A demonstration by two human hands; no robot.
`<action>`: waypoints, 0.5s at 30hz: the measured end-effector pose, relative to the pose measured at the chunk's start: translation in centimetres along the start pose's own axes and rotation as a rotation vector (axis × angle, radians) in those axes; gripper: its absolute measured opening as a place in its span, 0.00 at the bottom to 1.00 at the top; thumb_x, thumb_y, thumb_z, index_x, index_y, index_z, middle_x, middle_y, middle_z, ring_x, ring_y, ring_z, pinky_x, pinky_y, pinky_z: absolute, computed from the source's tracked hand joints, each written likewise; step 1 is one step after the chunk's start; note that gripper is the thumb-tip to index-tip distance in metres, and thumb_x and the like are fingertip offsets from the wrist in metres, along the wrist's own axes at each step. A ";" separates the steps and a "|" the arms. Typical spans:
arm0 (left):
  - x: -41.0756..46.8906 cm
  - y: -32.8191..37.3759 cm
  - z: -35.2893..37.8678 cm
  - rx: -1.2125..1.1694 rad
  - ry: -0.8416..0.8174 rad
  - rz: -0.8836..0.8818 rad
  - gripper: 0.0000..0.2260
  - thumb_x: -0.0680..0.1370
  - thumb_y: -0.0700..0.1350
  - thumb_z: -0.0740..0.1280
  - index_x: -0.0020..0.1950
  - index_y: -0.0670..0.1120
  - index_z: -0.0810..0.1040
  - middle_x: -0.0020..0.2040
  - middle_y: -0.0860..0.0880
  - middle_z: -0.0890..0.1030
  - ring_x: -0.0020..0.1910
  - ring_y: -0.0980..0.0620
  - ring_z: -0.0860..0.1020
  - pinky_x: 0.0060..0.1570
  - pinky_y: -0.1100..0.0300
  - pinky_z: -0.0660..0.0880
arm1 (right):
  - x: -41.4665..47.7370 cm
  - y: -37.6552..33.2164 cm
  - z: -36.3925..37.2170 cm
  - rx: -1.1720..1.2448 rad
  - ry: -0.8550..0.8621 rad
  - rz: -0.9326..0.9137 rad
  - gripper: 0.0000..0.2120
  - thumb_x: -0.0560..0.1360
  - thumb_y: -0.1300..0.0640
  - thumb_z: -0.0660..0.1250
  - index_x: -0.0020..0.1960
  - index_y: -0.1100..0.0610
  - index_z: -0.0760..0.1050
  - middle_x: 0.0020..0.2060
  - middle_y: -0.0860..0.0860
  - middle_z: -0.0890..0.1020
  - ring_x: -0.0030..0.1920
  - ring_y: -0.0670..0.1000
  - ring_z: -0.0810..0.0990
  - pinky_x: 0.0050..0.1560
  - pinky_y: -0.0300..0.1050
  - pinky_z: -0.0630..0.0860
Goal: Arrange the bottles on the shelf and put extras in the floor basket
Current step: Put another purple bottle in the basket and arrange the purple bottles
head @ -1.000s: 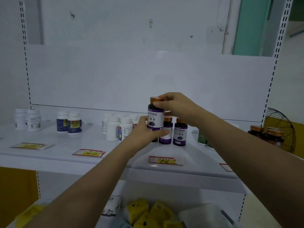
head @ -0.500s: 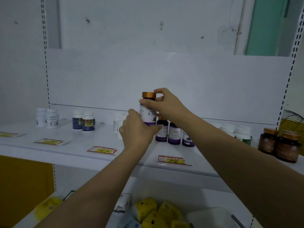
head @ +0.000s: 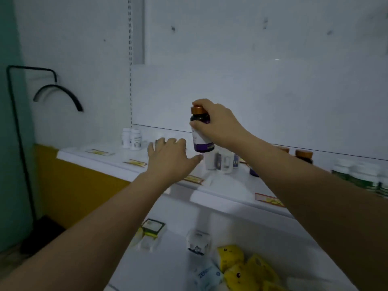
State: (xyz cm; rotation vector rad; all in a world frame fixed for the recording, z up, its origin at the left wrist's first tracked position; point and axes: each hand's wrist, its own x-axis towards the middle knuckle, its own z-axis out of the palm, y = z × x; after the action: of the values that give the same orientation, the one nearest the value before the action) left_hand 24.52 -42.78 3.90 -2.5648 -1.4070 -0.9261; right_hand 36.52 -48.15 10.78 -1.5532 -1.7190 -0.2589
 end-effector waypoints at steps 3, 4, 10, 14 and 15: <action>-1.4 -6.1 -2.5 0.102 -0.059 -0.158 0.31 0.74 0.69 0.53 0.70 0.51 0.67 0.72 0.47 0.67 0.71 0.41 0.61 0.69 0.40 0.53 | 2.0 -3.6 4.6 0.043 -0.055 -0.100 0.23 0.77 0.53 0.64 0.71 0.51 0.65 0.58 0.57 0.74 0.54 0.53 0.73 0.52 0.39 0.67; -2.0 -8.4 -3.5 0.142 -0.075 -0.212 0.33 0.74 0.70 0.52 0.72 0.51 0.65 0.73 0.47 0.66 0.72 0.41 0.60 0.70 0.40 0.53 | 2.6 -5.0 6.3 0.062 -0.074 -0.126 0.23 0.77 0.53 0.64 0.71 0.50 0.64 0.58 0.57 0.73 0.55 0.54 0.74 0.52 0.39 0.66; -7.2 -21.8 -8.3 0.302 -0.127 -0.503 0.34 0.75 0.70 0.52 0.73 0.50 0.63 0.72 0.46 0.66 0.72 0.40 0.60 0.70 0.40 0.54 | 5.2 -14.4 17.6 0.201 -0.195 -0.273 0.22 0.77 0.51 0.63 0.71 0.48 0.65 0.57 0.57 0.72 0.52 0.55 0.74 0.50 0.43 0.70; -10.3 -29.2 -10.0 0.371 -0.203 -0.670 0.33 0.75 0.69 0.52 0.73 0.50 0.63 0.71 0.44 0.68 0.72 0.39 0.60 0.70 0.40 0.53 | 6.4 -20.9 24.9 0.213 -0.263 -0.371 0.22 0.78 0.49 0.62 0.71 0.49 0.64 0.57 0.59 0.72 0.53 0.60 0.75 0.54 0.52 0.75; -10.9 -31.2 -10.3 0.384 -0.212 -0.704 0.33 0.75 0.69 0.52 0.73 0.50 0.63 0.71 0.44 0.68 0.72 0.39 0.59 0.70 0.40 0.53 | 6.7 -22.3 26.6 0.224 -0.274 -0.381 0.22 0.78 0.49 0.62 0.71 0.49 0.64 0.56 0.59 0.72 0.53 0.61 0.75 0.54 0.53 0.75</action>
State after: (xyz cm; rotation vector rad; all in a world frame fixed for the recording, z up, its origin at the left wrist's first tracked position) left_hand -9.27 -36.32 -0.23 -1.9369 -2.3461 -0.3588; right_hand 5.78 -31.77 5.10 -1.1312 -2.1759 -0.0390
